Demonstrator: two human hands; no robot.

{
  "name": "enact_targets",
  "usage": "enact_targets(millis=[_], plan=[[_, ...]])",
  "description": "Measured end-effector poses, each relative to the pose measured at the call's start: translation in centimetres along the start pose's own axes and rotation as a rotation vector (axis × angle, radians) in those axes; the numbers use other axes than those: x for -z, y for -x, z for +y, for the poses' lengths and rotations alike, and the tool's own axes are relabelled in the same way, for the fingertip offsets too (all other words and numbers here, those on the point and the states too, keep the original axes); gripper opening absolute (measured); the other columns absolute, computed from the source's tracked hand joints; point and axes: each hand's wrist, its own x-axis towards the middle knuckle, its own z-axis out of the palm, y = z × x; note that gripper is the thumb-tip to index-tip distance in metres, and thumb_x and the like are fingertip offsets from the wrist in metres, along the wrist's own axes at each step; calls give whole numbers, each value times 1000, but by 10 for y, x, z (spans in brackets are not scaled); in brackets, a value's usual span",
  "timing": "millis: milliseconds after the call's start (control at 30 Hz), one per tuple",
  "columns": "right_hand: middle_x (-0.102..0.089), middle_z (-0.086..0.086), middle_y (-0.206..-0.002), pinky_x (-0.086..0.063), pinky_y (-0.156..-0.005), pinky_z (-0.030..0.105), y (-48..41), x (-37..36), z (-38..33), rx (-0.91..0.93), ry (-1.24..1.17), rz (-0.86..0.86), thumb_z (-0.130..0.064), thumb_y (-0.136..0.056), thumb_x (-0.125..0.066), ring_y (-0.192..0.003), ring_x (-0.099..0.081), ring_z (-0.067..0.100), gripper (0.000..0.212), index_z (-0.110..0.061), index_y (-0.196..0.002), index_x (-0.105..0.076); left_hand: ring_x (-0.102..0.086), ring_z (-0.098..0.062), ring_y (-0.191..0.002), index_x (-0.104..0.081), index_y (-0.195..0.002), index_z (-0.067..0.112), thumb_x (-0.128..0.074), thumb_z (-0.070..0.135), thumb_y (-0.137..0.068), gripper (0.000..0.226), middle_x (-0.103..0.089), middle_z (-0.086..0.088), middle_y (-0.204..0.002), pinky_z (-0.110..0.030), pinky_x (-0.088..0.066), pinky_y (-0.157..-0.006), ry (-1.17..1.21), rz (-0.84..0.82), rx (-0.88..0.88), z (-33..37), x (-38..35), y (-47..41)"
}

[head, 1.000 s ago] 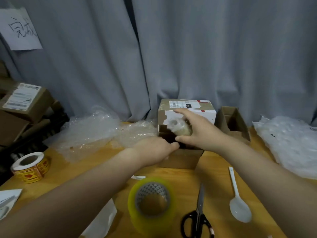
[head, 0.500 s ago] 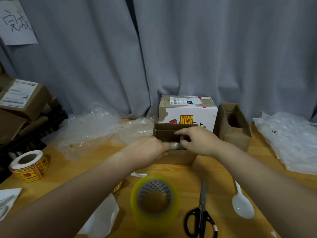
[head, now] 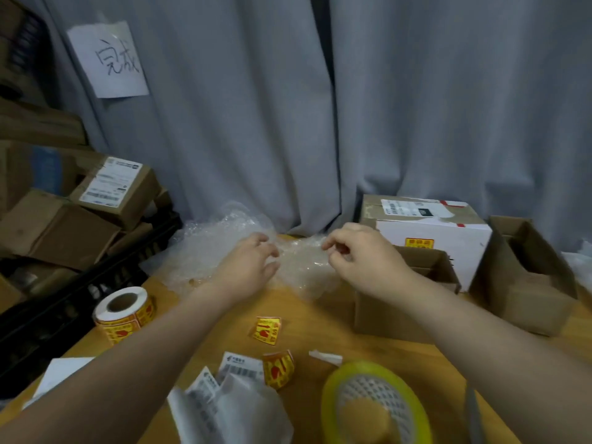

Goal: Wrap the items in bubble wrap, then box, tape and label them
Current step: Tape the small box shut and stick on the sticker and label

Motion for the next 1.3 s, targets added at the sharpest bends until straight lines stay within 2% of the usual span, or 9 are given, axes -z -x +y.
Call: enact_targets(millis=[100, 300, 500, 700, 867, 967, 1067, 1167, 1300], plan=[[-60, 0, -98, -46, -87, 37, -18, -31, -6, -12, 11, -80, -22, -89, -54, -96, -56, 19, 22, -20, -105, -69, -25, -31, -139, -50, -133, 22, -43, 36, -98, 38, -24, -12, -152, -38, -24, -112, -175, -142, 204, -54, -14, -7], [-65, -1, -104, -50, -84, 34, -29, -71, -8, -124, 69, -225, -23, -91, -50, -98, -59, 18, 23, -20, -106, -67, -45, -35, -125, -22, -147, 14, -38, 28, -100, 51, -39, -15, -143, -41, -39, -99, -75, -167, 453, -95, -50, -31], [-60, 3, -114, -42, -90, 33, -35, -93, -10, -116, 191, -306, -24, -93, -45, -107, -54, 23, 27, -19, -112, -63, -61, -27, -83, -62, -100, 12, -45, 11, -92, 19, -63, -8, -95, -29, -45, -63, -58, -166, 399, -115, -64, -40], [-24, 8, -156, -26, -114, 41, -39, -121, 5, -204, 185, -585, -44, -96, -45, -141, -24, 31, 55, -26, -147, -33, -60, -25, -71, -60, -89, 15, -49, 20, -95, 14, -61, -6, -84, -31, -47, -60, 245, 174, 450, -122, -42, -34], [-31, 6, -152, -30, -112, 45, -43, -137, 17, -312, 121, -636, -55, -95, -43, -138, -31, 29, 60, -25, -146, -33, -53, -23, -86, -49, -105, 11, -41, 21, -99, 14, -55, -2, -92, -34, -41, -75, 461, 381, 472, -112, 1, -24], [-39, 5, -149, -32, -110, 34, -52, -125, 6, -293, -80, -389, -45, -95, -50, -135, -38, 23, 58, -20, -145, -36, -54, -20, -81, -49, -103, 10, -44, 22, -98, 14, -55, 2, -84, -34, -44, -72, 520, 507, 384, -104, 30, -19], [-51, -1, -135, -40, -98, 21, -63, -95, -22, -300, -568, -27, -39, -92, -59, -118, -49, 11, 52, -20, -137, -44, -52, -9, -76, -48, -101, 13, -48, 24, -97, 12, -53, 9, -82, -30, -42, -70, 514, 661, 303, -86, 58, -21], [-49, -3, -132, -47, -99, 34, -69, -75, -45, -457, -1030, 3, -55, -80, -67, -112, -53, 11, 76, -28, -142, -33, -51, -6, -73, -48, -95, 17, -52, 24, -95, 8, -51, 13, -81, -29, -39, -70, 428, 638, 186, -60, 66, -20], [-52, -2, -132, -51, -92, 39, -63, -77, -59, -597, -1213, -47, -50, -70, -78, -109, -59, 19, 96, -36, -146, -21, -50, -10, -75, -49, -92, 19, -52, 21, -95, 5, -52, 13, -78, -22, -30, -62, 365, 478, 52, -18, 40, -5]])
